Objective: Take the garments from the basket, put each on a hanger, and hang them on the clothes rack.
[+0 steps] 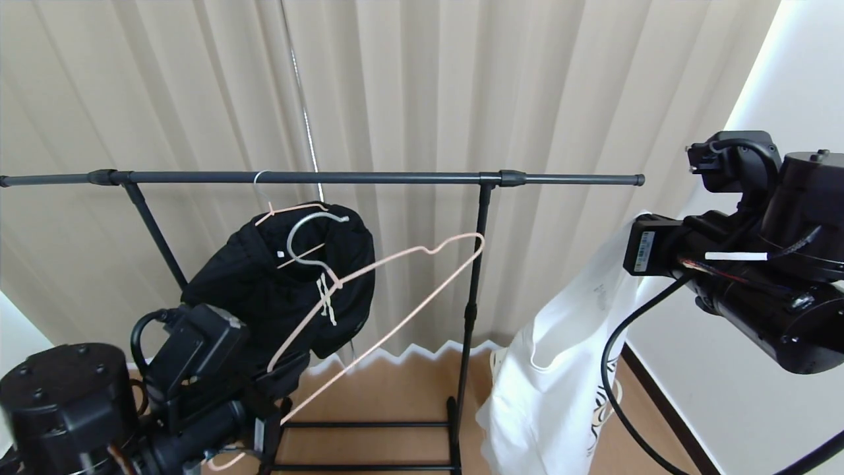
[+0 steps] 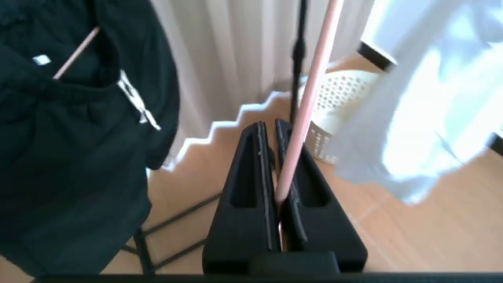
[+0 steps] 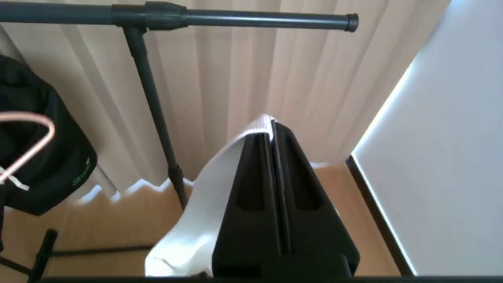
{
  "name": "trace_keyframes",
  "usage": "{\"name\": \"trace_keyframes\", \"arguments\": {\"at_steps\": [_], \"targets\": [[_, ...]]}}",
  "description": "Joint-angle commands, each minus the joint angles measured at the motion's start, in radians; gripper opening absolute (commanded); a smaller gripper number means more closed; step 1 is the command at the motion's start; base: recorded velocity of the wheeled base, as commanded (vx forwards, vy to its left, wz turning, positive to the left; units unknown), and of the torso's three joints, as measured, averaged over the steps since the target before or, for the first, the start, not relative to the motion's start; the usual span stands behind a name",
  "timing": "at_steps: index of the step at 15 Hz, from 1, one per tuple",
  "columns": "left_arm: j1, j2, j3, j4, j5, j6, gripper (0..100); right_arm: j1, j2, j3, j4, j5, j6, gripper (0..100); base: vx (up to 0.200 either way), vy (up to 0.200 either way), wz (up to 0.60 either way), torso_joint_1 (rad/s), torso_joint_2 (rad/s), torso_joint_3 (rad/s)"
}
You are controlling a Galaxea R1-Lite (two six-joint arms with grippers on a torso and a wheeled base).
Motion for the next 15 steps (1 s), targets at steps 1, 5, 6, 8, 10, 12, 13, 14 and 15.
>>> {"name": "trace_keyframes", "arguments": {"at_steps": [1, 5, 6, 8, 10, 12, 13, 14, 15], "targets": [[-0.003, -0.077, 0.065, -0.006, -0.080, 0.007, 0, 0.003, 0.045, -0.008, -0.020, -0.001, -0.002, 0, 0.000, 0.000, 0.00, 0.000, 0.00, 0.000], [-0.065, -0.054, 0.015, 0.000, -0.126, 0.003, 0, 0.024, 0.049, -0.028, -0.028, 0.000, -0.005, 0, 0.000, 0.000, 0.00, 0.000, 0.00, 0.000], [-0.088, -0.017, -0.007, -0.003, -0.122, 0.000, 0, 0.032, 0.060, -0.030, -0.030, -0.001, -0.002, 0, 0.000, 0.000, 0.00, 0.000, 0.00, 0.000], [-0.112, 0.033, -0.056, -0.004, -0.119, -0.019, 0, 0.046, 0.066, -0.027, -0.031, -0.001, -0.001, 0, 0.000, 0.000, 0.00, 0.000, 0.00, 0.000], [-0.117, 0.087, -0.131, -0.004, -0.097, -0.039, 0, 0.064, 0.063, -0.027, -0.031, -0.001, -0.001, 0, 0.000, 0.000, 0.00, 0.000, 0.00, 0.000], [-0.118, 0.139, -0.169, -0.004, -0.074, -0.040, 0, 0.080, 0.063, -0.027, -0.033, -0.004, 0.002, 0, 0.000, 0.000, 0.00, 0.000, 0.00, 0.000], [-0.118, 0.139, -0.169, -0.004, -0.074, -0.040, 0, 0.080, 0.063, -0.027, -0.033, -0.004, 0.002, 0, 0.000, 0.000, 0.00, 0.000, 0.00, 0.000], [-0.131, 0.181, -0.200, -0.006, -0.045, -0.056, 0, 0.090, 0.066, -0.027, -0.053, -0.007, -0.001, 0, 0.000, 0.000, 0.00, 0.000, 0.00, 0.000], [-0.132, 0.188, -0.218, -0.006, -0.030, -0.074, 0, 0.095, 0.068, -0.027, -0.059, -0.015, -0.002, 0, 0.000, 0.000, 0.00, 0.000, 0.00, 0.000]]}}
